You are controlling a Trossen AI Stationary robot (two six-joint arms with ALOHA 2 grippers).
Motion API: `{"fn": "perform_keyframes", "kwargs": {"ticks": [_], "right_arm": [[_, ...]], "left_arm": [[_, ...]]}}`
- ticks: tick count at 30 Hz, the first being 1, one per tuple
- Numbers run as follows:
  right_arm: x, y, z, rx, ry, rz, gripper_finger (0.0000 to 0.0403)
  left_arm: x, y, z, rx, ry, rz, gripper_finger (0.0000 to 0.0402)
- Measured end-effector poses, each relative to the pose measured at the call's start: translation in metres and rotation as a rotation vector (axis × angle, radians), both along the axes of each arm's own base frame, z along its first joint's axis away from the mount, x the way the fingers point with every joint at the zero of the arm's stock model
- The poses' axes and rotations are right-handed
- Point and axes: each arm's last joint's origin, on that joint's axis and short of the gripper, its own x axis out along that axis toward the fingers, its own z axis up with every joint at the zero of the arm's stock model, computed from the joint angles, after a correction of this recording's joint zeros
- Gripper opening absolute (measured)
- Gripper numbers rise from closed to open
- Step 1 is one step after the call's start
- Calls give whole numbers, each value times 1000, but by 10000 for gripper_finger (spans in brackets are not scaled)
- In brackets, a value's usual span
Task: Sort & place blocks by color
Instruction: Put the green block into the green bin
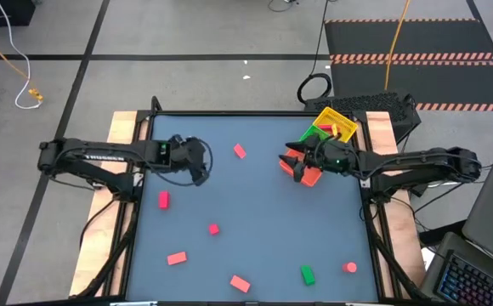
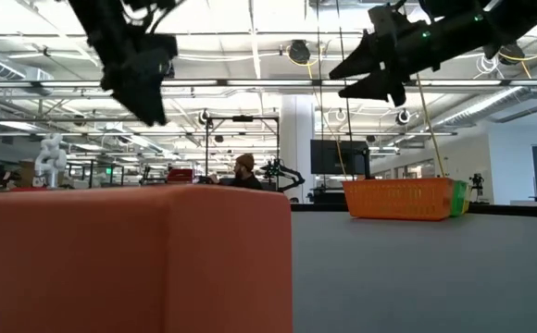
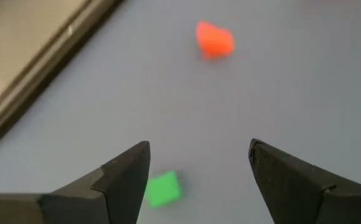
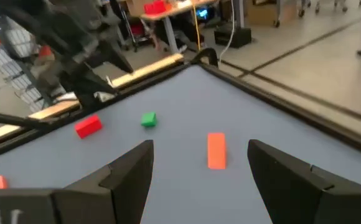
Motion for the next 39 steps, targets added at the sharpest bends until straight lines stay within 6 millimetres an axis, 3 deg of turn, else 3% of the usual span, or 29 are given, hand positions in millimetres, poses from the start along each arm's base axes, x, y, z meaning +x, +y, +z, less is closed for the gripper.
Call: {"fn": "perform_keyframes", "kwargs": {"ticks": [7,11,18,32,39], "right_arm": [[3,-1,4,-6,-63,-3,253],[4,-1,6,-8,-83,-3,253],[4,-1,7,-3,-90,-4,254],[4,2,6,21,-91,1,254],[4,2,3,42,-68,-4,254]], "left_arm": [[-27,30,-45,-240,117,153,271],[-38,44,-64,-293,110,249,271],[-34,51,-70,-317,39,266,271],[-14,59,-114,-361,179,296,271],[-10,60,-119,-359,177,287,271]]}}
